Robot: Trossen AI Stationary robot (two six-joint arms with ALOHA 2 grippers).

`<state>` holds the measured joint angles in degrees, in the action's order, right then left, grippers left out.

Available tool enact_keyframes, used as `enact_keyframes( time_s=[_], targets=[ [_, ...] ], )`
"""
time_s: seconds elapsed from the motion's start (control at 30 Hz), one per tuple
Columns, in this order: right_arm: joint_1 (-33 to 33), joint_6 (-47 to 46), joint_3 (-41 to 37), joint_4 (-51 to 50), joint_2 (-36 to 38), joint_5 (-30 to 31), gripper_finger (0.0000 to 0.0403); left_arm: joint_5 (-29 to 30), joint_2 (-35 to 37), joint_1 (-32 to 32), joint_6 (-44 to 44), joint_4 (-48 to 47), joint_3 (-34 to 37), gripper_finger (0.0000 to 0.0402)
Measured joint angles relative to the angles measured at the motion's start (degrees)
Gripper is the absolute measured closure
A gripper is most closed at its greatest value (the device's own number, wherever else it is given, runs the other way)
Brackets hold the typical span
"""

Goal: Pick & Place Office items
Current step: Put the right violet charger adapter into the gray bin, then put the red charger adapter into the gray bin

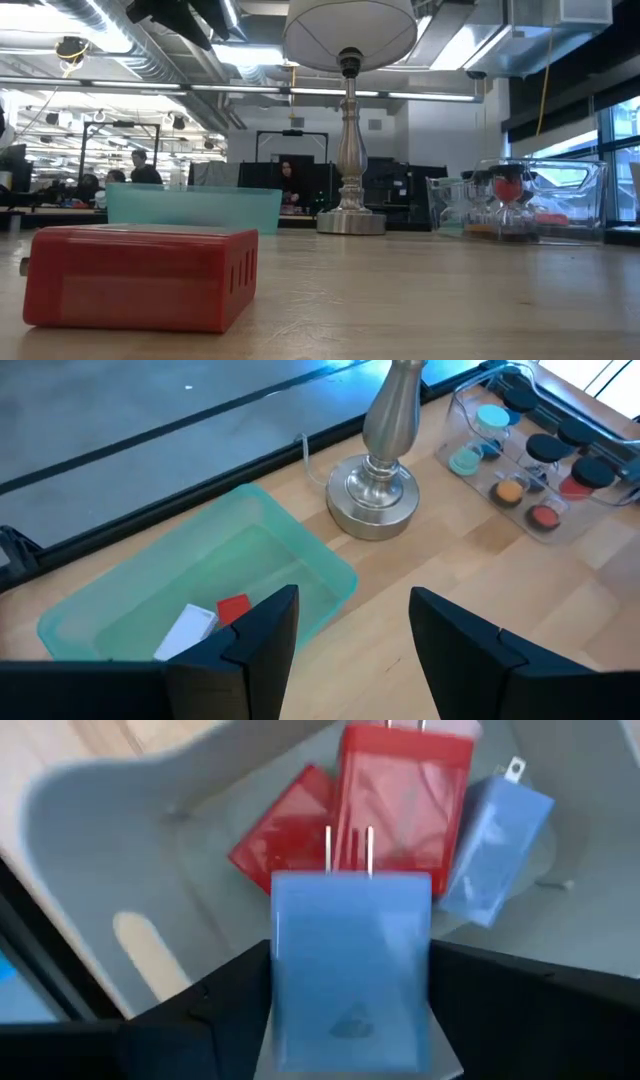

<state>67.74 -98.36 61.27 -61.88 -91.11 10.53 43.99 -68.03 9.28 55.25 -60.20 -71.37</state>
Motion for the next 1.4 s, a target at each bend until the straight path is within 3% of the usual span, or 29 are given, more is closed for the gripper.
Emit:
enact_keyframes(
  time_s=[0.3,0.53,0.73,0.83,1.03,1.1,1.3,1.4],
  targets=[
    [0.6,1.3,-0.1,0.4,0.0,-1.1,0.0148,0.0,0.0,0.0,1.7,0.0,0.0,0.0213],
    [-0.1,-2.9,0.0,0.7,0.0,-0.4,0.0143,0.7,0.0,0.0,1.7,0.0,0.0,0.0213],
    [-3.1,-1.1,0.0,0.6,3.0,-4.5,0.0147,0.9,0.0,0.0,4.0,0.0,0.0,0.0213],
    [-4.4,2.0,0.1,1.1,6.3,2.2,0.0153,-1.9,0.0,0.0,4.2,0.1,0.0,0.0213],
    [-7.0,11.3,0.2,2.4,9.8,29.4,0.0163,-11.0,0.0,1.5,-1.8,0.7,0.0,0.0213],
    [-8.2,17.3,0.2,3.8,9.8,35.2,0.0164,-15.1,-0.4,3.3,-5.0,2.0,0.0,0.0213],
    [-14.3,27.0,0.2,8.0,8.6,34.8,0.0165,-27.3,-2.4,11.9,-10.8,6.0,0.0,0.0213],
    [-17.0,27.8,0.2,9.1,8.0,33.0,0.0165,-29.1,-4.6,16.7,-12.3,7.1,0.0,0.0212]
  ],
)
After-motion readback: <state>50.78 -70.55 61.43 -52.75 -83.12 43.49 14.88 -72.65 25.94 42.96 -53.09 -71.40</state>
